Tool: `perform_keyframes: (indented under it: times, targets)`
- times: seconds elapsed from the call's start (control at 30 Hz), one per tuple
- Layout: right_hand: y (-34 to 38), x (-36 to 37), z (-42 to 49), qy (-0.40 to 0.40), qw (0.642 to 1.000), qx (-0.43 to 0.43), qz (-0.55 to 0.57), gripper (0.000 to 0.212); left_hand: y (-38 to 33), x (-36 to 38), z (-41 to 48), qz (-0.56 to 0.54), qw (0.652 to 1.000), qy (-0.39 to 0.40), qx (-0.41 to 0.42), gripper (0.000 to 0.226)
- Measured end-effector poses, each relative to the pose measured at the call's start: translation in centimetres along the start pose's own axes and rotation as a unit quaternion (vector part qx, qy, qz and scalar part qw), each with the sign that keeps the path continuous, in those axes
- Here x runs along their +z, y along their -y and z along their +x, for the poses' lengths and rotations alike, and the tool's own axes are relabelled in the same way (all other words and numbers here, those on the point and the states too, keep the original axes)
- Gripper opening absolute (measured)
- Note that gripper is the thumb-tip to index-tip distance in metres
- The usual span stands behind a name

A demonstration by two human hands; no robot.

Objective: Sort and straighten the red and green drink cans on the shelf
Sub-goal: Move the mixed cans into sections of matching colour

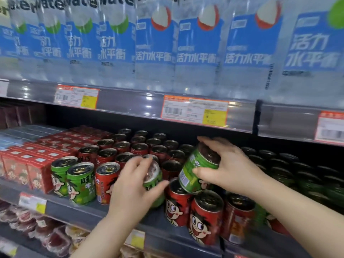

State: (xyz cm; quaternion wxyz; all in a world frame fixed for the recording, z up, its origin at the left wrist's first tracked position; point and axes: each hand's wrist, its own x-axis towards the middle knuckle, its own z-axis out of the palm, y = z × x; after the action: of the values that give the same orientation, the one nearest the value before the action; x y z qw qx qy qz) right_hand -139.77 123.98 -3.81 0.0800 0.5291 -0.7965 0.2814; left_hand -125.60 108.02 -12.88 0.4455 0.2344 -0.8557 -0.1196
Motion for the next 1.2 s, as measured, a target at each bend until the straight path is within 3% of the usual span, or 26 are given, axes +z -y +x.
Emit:
perform_keyframes:
  times: [0.13, 0.23, 0.27, 0.47, 0.6, 0.77, 1.07, 1.2]
  targets:
    - [-0.9, -1.8, -1.8, -0.057, 0.997, 0.039, 0.043, 0.074, -3.1, -1.1, 1.4, -0.074, 0.993, -0.091, -0.011, 0.077]
    - [-2.6, -3.8, -3.8, -0.086, 0.991, 0.071, 0.070, 0.025, -6.8, -0.8, 1.9, -0.159, 0.982, -0.105, -0.017, 0.081]
    - [-3.4, -4.6, -4.5, -0.095, 0.991, 0.077, 0.062, 0.018, -8.1, -0.5, 2.0, -0.189, 0.977, -0.100, -0.013, 0.081]
    - [-8.5, -10.2, -9.1, -0.167, 0.969, 0.179, 0.030, 0.022, -16.2, 4.1, 1.8, -0.335, 0.937, 0.030, 0.094, 0.063]
    - [-11.3, -13.2, -11.9, -0.091, 0.974, 0.198, -0.060, 0.058, -20.5, 8.1, -0.7, -0.282, 0.932, 0.132, 0.186, 0.081]
    - [-15.0, -13.4, -14.3, 0.024, 0.968, 0.214, -0.130, 0.070, -22.7, 12.4, -3.1, -0.196, 0.926, 0.224, 0.233, 0.087]
    - [-20.0, -12.3, -13.6, 0.197, 0.926, 0.252, -0.199, 0.085, -24.2, 15.5, -3.7, -0.131, 0.940, 0.223, 0.222, 0.076]
    - [-21.6, -11.6, -13.1, 0.196, 0.921, 0.250, -0.225, 0.080, -23.7, 16.7, -4.2, -0.078, 0.947, 0.179, 0.256, 0.070]
